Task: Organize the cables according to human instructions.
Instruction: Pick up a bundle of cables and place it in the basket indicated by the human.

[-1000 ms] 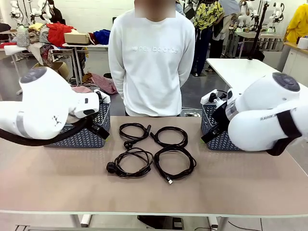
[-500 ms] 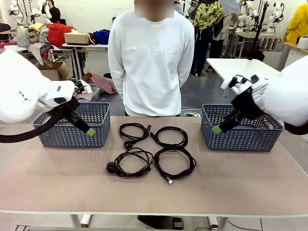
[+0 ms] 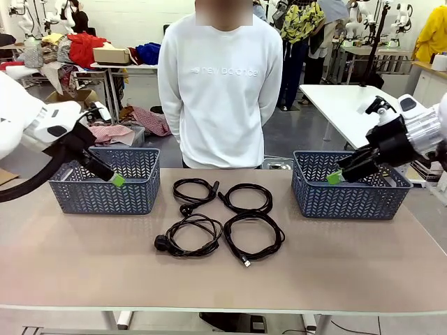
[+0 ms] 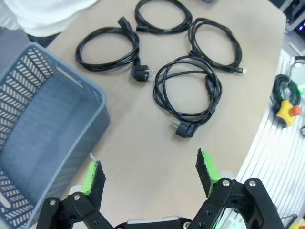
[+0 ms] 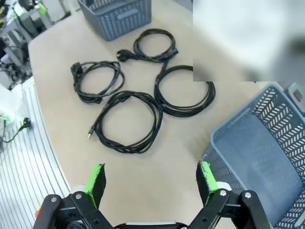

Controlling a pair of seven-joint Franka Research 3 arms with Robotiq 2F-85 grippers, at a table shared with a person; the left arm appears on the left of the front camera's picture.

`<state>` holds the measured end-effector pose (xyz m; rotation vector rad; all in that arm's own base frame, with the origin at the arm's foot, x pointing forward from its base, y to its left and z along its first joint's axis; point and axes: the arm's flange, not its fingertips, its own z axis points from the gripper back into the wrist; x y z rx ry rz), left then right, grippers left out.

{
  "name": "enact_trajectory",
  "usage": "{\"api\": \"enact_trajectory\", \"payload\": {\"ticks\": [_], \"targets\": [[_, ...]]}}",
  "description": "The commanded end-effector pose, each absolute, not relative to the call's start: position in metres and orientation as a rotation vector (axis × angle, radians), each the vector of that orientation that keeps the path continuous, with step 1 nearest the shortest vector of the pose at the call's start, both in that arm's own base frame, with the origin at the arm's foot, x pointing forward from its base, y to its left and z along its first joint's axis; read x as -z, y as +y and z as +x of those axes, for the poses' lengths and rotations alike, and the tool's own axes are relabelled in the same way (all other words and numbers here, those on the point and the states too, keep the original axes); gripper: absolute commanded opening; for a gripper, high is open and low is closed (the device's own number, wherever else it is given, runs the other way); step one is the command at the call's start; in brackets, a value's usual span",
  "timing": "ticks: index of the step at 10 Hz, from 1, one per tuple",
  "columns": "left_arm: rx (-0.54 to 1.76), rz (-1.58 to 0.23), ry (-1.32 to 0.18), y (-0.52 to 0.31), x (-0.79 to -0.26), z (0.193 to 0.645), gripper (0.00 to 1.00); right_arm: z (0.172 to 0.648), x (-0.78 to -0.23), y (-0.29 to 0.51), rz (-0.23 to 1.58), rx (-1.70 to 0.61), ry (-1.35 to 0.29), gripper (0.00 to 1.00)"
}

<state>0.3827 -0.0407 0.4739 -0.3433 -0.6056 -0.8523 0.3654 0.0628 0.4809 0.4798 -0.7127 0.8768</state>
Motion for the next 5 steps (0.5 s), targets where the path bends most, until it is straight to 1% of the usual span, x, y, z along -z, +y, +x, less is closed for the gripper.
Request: {"api": "enact_trajectory", "payload": {"ticks": [1,3,4,5], "targets": [[0.857,-0.394,-0.620,-0.029,-0.472,0.389,1.00,0.350,-0.463,0.059,0.532,-0.909,-0.731,1.00],[0.813,-0.405,-0.640,-0.028,-0.476,0.393,1.00,0.350,-0.462,0.060,0.552,-0.912,-0.722,1.00],[0.834,-0.372,-0.618,-0.032,-0.474,0.385,1.00,0.364,-0.479,0.062,0.520,-0.884,-0.714,1.00],[0.834,-0.372,-0.618,-0.032,-0.474,0.385,1.00,0.364,-0.479,0.062,0.520,-0.884,-0.714,1.00]]}}
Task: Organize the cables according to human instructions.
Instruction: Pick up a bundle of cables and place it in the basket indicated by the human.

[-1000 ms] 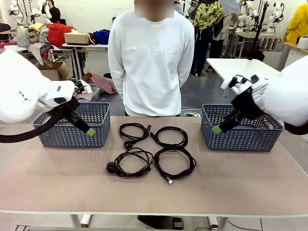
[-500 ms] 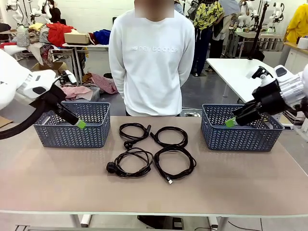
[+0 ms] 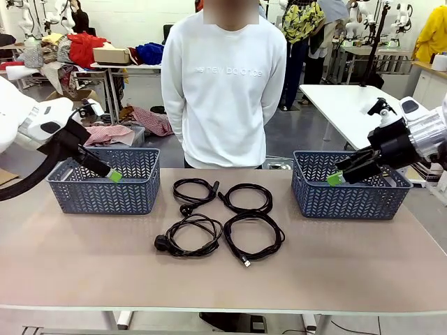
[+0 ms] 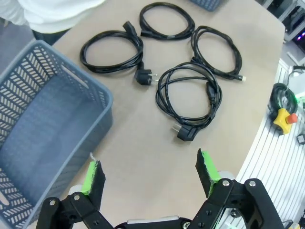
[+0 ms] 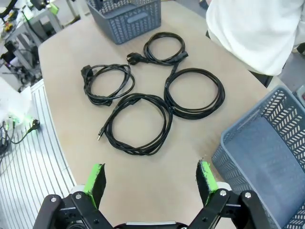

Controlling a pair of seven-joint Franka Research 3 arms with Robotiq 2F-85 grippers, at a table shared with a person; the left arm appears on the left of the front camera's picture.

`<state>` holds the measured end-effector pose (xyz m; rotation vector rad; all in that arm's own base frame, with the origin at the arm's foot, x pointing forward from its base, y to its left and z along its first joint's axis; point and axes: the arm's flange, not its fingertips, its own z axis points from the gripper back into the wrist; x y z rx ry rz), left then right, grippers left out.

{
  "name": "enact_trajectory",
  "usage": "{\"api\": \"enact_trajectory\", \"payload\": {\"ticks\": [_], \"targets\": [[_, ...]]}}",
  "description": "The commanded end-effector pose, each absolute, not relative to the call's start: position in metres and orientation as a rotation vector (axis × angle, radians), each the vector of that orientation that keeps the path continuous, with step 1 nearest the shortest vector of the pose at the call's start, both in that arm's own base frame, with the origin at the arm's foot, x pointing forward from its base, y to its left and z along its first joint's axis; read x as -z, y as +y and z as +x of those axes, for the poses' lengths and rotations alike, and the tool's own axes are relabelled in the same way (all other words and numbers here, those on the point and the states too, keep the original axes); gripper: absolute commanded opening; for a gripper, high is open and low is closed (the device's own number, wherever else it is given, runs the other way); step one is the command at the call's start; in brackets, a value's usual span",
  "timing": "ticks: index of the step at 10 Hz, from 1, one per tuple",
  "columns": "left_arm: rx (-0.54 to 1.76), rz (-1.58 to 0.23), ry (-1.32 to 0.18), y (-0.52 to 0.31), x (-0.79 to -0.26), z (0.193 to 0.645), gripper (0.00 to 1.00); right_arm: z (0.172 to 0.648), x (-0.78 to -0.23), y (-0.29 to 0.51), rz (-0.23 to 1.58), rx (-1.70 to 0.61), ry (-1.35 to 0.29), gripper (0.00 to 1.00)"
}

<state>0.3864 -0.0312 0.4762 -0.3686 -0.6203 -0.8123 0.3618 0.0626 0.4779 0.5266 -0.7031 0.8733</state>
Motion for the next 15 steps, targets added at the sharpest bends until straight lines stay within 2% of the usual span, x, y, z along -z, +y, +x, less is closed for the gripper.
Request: {"api": "enact_trajectory", "payload": {"ticks": [1,15], "targets": [[0.834,-0.372,-0.618,-0.0322,-0.4743,0.3846,1.00,0.3636,-0.4790,0.0618,0.520,-0.884,-0.714,1.00],[0.834,-0.372,-0.618,-0.0322,-0.4743,0.3846,1.00,0.3636,-0.4790,0.0618,0.520,-0.884,-0.714,1.00]]}}
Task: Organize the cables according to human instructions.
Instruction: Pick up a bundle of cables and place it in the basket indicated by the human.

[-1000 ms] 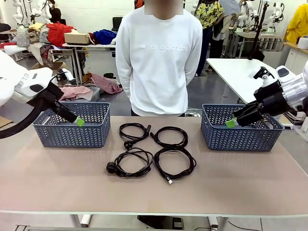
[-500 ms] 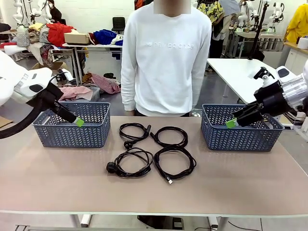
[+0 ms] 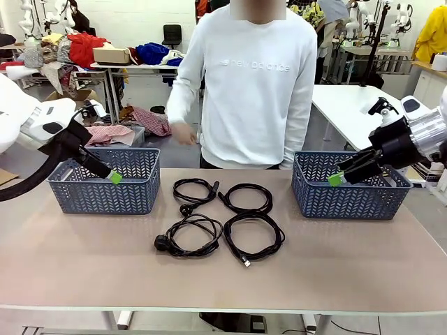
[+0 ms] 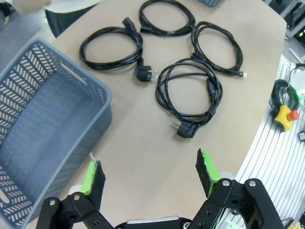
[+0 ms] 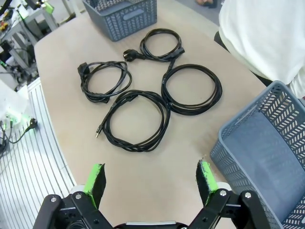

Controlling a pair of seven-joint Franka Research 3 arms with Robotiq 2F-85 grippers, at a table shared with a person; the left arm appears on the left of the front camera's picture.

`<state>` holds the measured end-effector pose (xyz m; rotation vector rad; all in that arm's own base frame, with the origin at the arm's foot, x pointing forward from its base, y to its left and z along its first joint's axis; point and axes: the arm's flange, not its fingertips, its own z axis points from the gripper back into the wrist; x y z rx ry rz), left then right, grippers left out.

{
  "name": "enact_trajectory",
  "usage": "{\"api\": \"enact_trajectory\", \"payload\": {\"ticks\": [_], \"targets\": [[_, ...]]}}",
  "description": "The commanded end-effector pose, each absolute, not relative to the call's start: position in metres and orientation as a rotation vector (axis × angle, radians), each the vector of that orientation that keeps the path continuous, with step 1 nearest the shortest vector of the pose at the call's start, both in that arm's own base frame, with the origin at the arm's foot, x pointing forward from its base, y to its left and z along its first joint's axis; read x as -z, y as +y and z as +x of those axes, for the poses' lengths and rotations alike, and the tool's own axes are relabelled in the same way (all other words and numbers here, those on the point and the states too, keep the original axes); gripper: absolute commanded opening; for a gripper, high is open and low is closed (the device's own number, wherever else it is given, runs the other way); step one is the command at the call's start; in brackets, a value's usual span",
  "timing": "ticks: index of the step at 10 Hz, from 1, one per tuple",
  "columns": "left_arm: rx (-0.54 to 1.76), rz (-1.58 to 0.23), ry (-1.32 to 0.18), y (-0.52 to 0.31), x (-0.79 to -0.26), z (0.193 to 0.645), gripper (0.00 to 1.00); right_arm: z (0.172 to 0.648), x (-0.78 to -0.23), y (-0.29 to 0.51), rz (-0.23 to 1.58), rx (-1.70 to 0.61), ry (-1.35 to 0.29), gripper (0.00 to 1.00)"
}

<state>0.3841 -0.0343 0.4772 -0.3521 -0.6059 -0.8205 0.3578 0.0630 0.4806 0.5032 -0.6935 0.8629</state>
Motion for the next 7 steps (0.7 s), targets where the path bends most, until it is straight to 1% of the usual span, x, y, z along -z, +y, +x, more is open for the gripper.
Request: {"api": "enact_trajectory", "payload": {"ticks": [1,7], "targets": [[0.834,-0.372,-0.618,-0.0322,-0.4743,0.3846,1.00,0.3636,-0.4790,0.0618,0.520,-0.884,-0.714,1.00],[0.834,-0.372,-0.618,-0.0322,-0.4743,0.3846,1.00,0.3636,-0.4790,0.0618,0.520,-0.884,-0.714,1.00]]}}
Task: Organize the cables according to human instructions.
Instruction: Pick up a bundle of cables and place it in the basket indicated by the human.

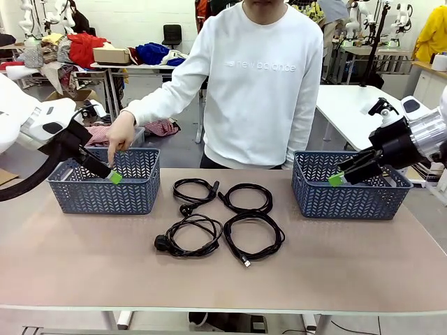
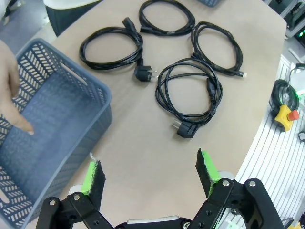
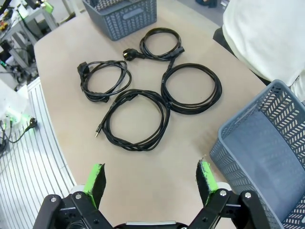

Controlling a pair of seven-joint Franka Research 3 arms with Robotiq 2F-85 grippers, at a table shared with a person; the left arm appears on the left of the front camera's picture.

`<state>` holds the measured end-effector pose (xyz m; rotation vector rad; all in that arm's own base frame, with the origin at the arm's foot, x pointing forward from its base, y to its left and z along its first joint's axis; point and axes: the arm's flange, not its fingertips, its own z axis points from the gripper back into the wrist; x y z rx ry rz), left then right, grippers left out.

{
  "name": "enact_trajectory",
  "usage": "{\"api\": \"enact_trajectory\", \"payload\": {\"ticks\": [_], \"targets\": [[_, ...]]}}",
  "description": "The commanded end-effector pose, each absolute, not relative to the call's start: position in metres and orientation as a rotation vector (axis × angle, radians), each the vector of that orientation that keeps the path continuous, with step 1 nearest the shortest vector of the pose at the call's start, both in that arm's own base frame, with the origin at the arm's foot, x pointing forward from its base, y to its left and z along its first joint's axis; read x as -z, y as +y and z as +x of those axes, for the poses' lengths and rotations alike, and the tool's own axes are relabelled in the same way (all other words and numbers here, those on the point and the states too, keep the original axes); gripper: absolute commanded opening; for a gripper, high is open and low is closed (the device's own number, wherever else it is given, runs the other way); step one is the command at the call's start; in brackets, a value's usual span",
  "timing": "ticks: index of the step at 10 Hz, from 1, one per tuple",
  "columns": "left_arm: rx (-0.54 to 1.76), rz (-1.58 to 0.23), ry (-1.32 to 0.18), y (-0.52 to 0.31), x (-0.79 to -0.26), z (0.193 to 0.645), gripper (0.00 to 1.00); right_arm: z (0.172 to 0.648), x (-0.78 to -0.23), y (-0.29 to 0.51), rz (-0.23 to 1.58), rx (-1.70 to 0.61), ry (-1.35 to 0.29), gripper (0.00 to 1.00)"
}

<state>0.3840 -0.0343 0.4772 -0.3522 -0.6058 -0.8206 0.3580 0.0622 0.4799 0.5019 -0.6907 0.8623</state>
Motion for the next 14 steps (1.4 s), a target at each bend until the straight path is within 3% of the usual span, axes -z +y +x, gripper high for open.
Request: {"api": "enact_trajectory", "payload": {"ticks": [1,5,10,14], "targets": [[0.834,-0.372,-0.618,-0.032,-0.474,0.385,1.00,0.364,-0.479,0.062,0.520,-0.884,-0.714,1.00],[0.821,-0.352,-0.606,-0.034,-0.477,0.384,1.00,0.364,-0.479,0.062,0.520,-0.884,-0.714,1.00],[1.119,-0.186,-0.497,-0.120,-0.480,0.397,1.00,0.364,-0.479,0.062,0.520,-0.884,-0.714,1.00],[1.322,-0.139,-0.332,-0.197,-0.443,0.396,1.00,0.364,-0.479,0.062,0.520,-0.884,-0.714,1.00]]}}
